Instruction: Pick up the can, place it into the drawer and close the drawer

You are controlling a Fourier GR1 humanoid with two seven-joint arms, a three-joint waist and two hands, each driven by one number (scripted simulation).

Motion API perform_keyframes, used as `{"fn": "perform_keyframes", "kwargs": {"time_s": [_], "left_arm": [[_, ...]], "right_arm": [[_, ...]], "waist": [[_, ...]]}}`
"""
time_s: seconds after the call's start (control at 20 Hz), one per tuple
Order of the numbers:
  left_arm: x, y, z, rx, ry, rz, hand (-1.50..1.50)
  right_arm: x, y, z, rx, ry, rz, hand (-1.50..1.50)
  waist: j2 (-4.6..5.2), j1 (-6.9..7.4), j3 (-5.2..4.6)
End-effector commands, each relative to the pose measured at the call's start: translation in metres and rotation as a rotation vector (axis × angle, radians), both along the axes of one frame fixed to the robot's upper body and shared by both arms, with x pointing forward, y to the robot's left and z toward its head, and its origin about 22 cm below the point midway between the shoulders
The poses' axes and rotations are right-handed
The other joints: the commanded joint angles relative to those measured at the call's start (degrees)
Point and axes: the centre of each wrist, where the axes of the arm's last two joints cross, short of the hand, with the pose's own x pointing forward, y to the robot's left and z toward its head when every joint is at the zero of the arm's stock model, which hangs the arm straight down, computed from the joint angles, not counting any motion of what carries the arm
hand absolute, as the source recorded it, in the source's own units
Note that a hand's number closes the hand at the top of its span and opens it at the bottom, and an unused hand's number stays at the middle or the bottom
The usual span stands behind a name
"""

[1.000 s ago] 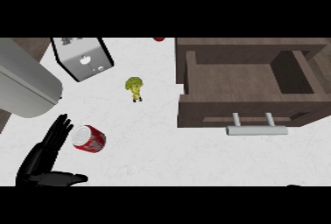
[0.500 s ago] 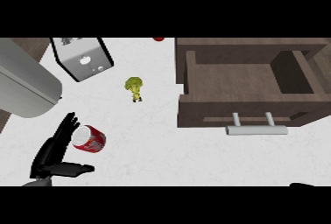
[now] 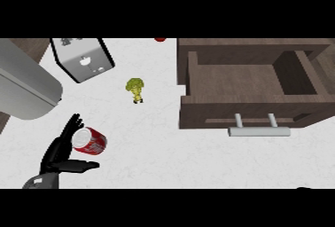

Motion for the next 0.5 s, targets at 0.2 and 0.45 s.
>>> {"fn": "perform_keyframes", "kwargs": {"time_s": [0.2, 0.45], "left_arm": [[0.007, -0.006, -0.01, 0.007, -0.029, -0.043, -1.5], [0.021, -0.015, -0.007, -0.043, -0.006, -0.147, -1.5]], "right_arm": [[-0.017, 0.007, 0.001, 0.001, -0.005, 0.003, -1.5], [0.007, -0.003, -0.003, -0.007, -0.01, -0.003, -1.5]], "waist": [[-0.02, -0.11, 0.01], [0.04, -0.07, 0.0]]}}
